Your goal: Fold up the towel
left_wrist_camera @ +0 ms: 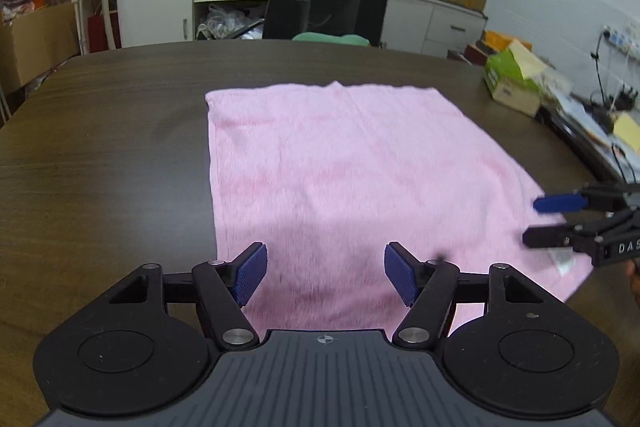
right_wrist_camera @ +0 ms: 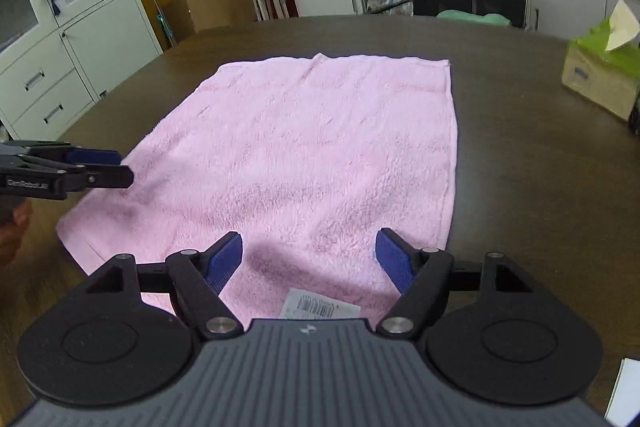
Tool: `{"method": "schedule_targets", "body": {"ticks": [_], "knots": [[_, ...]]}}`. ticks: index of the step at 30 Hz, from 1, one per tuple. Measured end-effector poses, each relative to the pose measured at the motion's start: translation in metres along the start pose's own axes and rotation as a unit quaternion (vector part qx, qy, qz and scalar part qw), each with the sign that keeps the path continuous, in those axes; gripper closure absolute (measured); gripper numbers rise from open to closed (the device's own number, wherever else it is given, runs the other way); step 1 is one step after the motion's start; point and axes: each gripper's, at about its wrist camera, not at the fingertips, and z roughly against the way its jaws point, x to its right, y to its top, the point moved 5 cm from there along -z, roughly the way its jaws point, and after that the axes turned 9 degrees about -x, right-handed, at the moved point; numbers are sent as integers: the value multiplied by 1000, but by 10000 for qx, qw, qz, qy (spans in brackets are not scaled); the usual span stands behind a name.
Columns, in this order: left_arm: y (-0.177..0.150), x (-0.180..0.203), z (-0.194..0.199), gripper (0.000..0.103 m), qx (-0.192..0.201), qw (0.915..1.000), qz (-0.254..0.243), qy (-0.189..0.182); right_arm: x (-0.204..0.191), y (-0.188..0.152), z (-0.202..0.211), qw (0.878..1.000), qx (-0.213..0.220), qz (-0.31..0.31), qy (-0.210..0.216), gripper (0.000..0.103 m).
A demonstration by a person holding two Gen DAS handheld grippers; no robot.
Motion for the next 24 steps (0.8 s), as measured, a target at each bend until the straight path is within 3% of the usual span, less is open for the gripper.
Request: {"method": "schedule_targets", "body": {"ticks": [7, 12, 16, 22, 24], "knots": [[-16, 0, 2, 31, -67, 9998, -181, 79, -31, -30, 9, 9968, -18, 597, -524, 10], [-38, 8, 16, 25, -33, 9983, -549, 173, -44, -46, 23, 9978, -7, 530, -403, 10], [-47, 4, 28, 25, 46, 9988, -475, 78, -47, -58, 37, 9994, 70, 279, -211, 11], [-48, -23, 72, 19, 723, 9969, -64, -288, -31, -64, 106, 9925, 1208, -176, -3, 11], [-53, -35, 82, 18, 831, 9955, 98, -447, -28, -71, 116, 9915, 1285, -207, -21, 11]]}}
